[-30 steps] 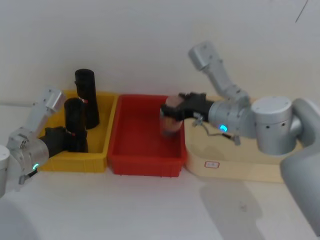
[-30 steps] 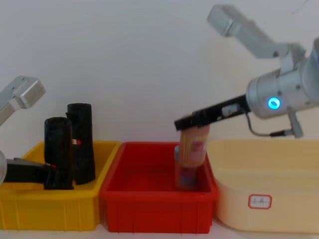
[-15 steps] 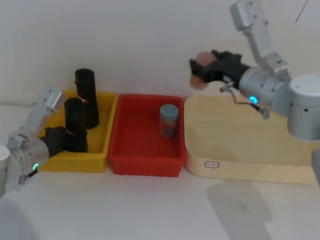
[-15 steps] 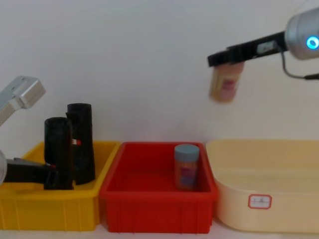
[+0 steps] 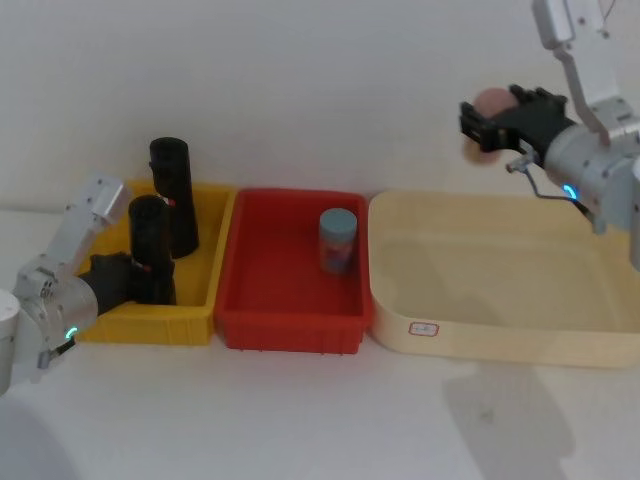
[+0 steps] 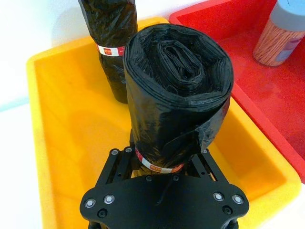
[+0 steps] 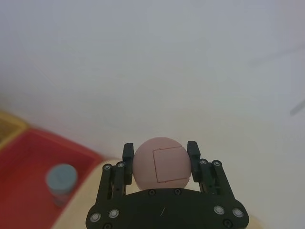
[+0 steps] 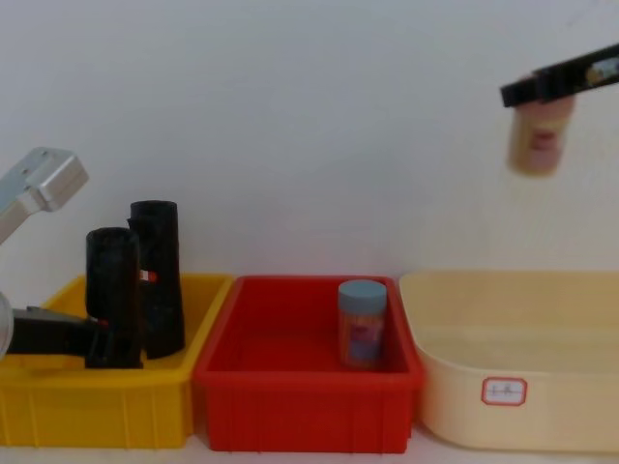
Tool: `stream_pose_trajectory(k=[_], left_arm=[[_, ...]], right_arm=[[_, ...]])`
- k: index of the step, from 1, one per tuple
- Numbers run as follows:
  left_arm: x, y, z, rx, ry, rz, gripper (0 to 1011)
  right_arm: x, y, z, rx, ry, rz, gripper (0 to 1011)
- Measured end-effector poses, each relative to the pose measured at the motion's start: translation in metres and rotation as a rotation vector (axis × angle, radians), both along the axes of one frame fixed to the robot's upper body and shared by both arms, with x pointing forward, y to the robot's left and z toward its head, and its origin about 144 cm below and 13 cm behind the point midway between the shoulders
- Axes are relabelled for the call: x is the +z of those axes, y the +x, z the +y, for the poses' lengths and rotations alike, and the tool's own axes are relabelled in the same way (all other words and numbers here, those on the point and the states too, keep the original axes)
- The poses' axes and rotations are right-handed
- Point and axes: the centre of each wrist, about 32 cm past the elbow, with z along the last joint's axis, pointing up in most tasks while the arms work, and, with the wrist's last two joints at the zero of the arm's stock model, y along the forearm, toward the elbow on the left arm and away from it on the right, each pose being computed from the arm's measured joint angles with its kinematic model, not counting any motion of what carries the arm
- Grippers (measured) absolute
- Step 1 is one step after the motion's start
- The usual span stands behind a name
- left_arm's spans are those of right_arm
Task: Pick up the garbage bag with the one hand and transfer it to the other hand.
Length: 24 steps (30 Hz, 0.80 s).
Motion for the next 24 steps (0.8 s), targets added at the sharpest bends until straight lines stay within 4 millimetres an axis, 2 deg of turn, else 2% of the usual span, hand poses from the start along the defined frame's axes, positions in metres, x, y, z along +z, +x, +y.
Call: stream_pose_trajectory(k=[9, 24], left_arm=[[0.000, 0.000, 0.000, 0.000, 0.000, 0.000, 411], [0.000, 0.000, 0.000, 0.000, 0.000, 0.000, 411]], right_arm=[[-0.015, -0.002, -0.018, -0.089, -0.031, 0.071, 652], [-0.057, 0.000, -0.041, -0.128, -0.015, 0.262, 652]])
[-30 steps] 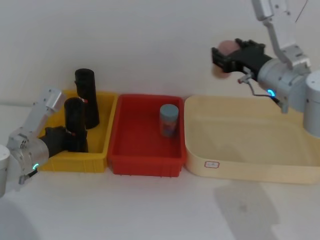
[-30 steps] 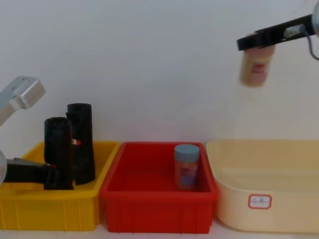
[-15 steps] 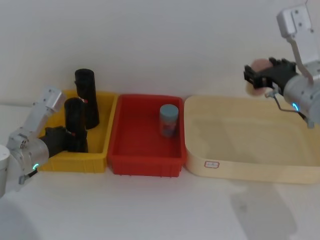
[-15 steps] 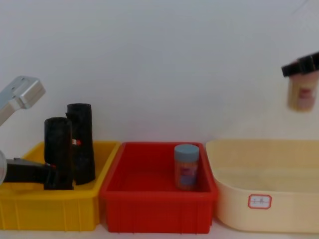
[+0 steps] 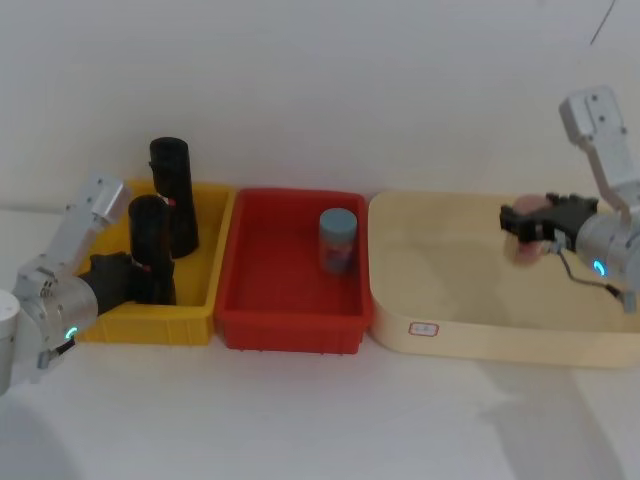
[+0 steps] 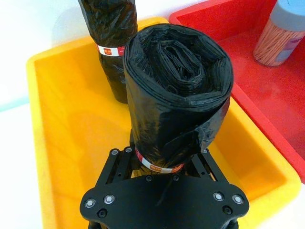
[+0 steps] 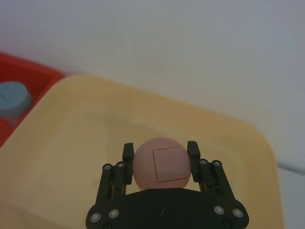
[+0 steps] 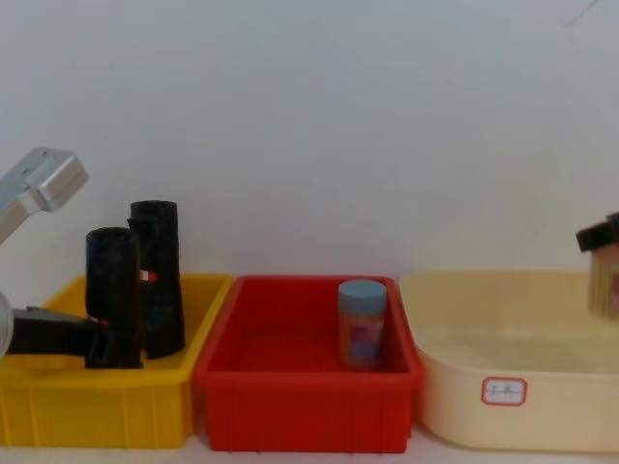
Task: Pick up the garbage bag with the one hand and transfer it to the other hand.
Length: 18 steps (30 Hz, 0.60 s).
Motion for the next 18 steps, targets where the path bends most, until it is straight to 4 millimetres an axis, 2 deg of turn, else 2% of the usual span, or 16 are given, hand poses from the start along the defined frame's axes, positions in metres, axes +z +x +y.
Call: stream_pose_trajectory(k=[4, 7, 8, 9, 18], left_arm=[[0.000, 0.000, 0.000, 0.000, 0.000, 0.000, 411], [0.000, 0.000, 0.000, 0.000, 0.000, 0.000, 411], [0.000, 0.000, 0.000, 0.000, 0.000, 0.000, 411], [0.000, 0.000, 0.000, 0.000, 0.000, 0.000, 411], [0.004, 0.000, 0.000, -0.006, 0.002, -0.016, 411]], right_arm=[[-0.010, 0.002, -0.004, 0.005, 0.016, 0.041, 652], [-0.015, 0.003, -0.006, 0.007, 0.025, 0.062, 720], [-0.016, 0.003, -0.007, 0.007, 0.026, 0.066, 776], [-0.017, 0.003, -0.007, 0.008, 0.028, 0.070, 776], [-0.025, 0.005, -0.010, 0.011, 0.044, 0.105, 1001]])
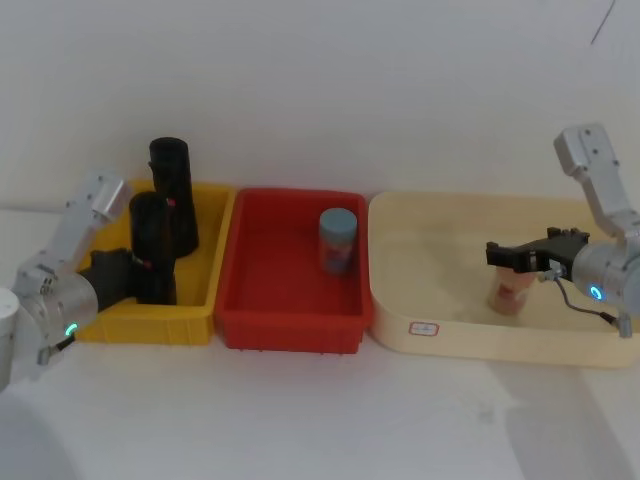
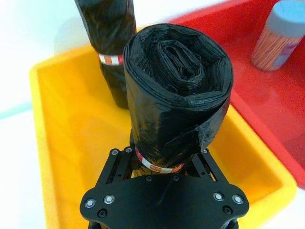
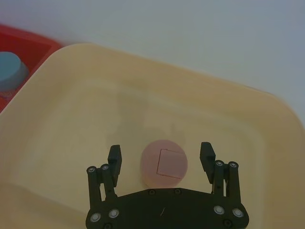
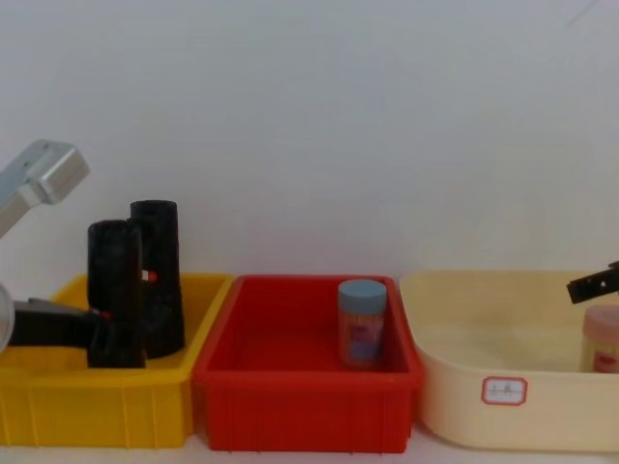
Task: Pick up the garbage bag with the one hand and transfer it to the other hand.
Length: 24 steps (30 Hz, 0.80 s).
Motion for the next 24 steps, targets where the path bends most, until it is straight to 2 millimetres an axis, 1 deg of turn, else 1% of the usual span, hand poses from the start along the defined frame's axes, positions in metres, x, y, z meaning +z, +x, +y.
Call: stream_pose_trajectory(k=[2, 9, 17, 18, 23, 24], left_arm=[[0.002, 0.000, 0.000, -0.004, 0.000, -0.010, 411], [0.019, 0.001, -0.002, -0.040, -0.007, -0.085, 411], [0.048, 0.003, -0.003, -0.100, -0.026, -0.181, 411], [0.055, 0.005, -0.003, -0.115, -0.034, -0.199, 411], [0.071, 0.010, -0.003, -0.166, -0.060, -0.237, 411], [0.077, 0.013, -0.004, -0.186, -0.070, -0.248, 411]], right_arm=[[-0.001, 0.000, 0.000, 0.000, 0.002, 0.003, 1001], [-0.004, 0.001, -0.001, 0.001, 0.007, 0.014, 1002], [-0.005, 0.001, -0.002, 0.002, 0.009, 0.020, 1002], [-0.005, 0.001, -0.002, 0.002, 0.010, 0.021, 1001], [-0.006, 0.001, -0.003, 0.002, 0.011, 0.024, 1001], [-0.006, 0.001, -0.003, 0.002, 0.011, 0.024, 1001]])
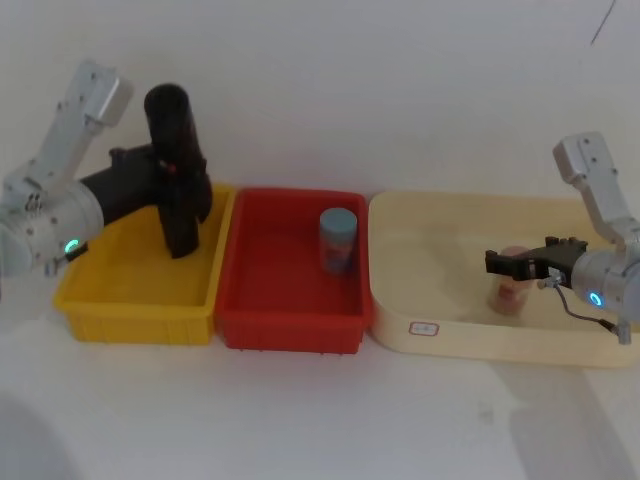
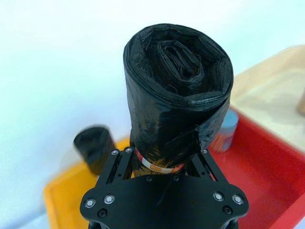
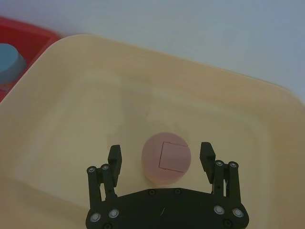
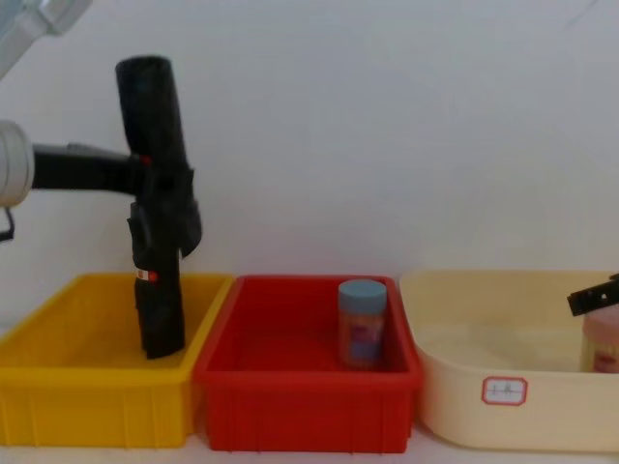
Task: Pick up the garbage bag with the one hand and transfer it to the other hand.
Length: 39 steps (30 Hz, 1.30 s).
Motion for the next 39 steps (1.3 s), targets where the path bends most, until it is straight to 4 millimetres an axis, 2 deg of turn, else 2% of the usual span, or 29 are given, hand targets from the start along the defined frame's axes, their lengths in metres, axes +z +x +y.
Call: stream_pose_trajectory(k=[9, 11, 17, 21, 25, 29, 34, 39], left_arm=[[0.017, 0.026, -0.010, -0.114, -0.026, 0.009, 411], [0.020, 0.039, -0.017, -0.156, -0.023, 0.031, 411], [0.023, 0.060, -0.032, -0.215, -0.006, 0.078, 411], [0.024, 0.085, -0.058, -0.290, 0.022, 0.140, 411], [0.025, 0.099, -0.075, -0.331, 0.033, 0.169, 411], [0.026, 0.117, -0.106, -0.405, 0.046, 0.201, 411], [0.027, 0.129, -0.135, -0.483, 0.056, 0.227, 411], [0.031, 0.134, -0.148, -0.514, 0.073, 0.239, 411]], right_arm=[[0.000, -0.003, 0.000, 0.002, 0.002, -0.009, 1002], [0.001, -0.006, 0.001, 0.002, 0.000, -0.027, 1002], [0.004, -0.016, 0.002, 0.001, -0.003, -0.081, 1001], [0.008, -0.026, 0.005, 0.007, 0.001, -0.133, 1002], [0.013, -0.035, 0.008, 0.020, 0.009, -0.181, 1001], [0.020, -0.044, 0.012, 0.044, 0.021, -0.230, 1001], [0.031, -0.057, 0.017, 0.092, 0.048, -0.294, 1001], [0.036, -0.064, 0.020, 0.117, 0.062, -0.326, 1001]])
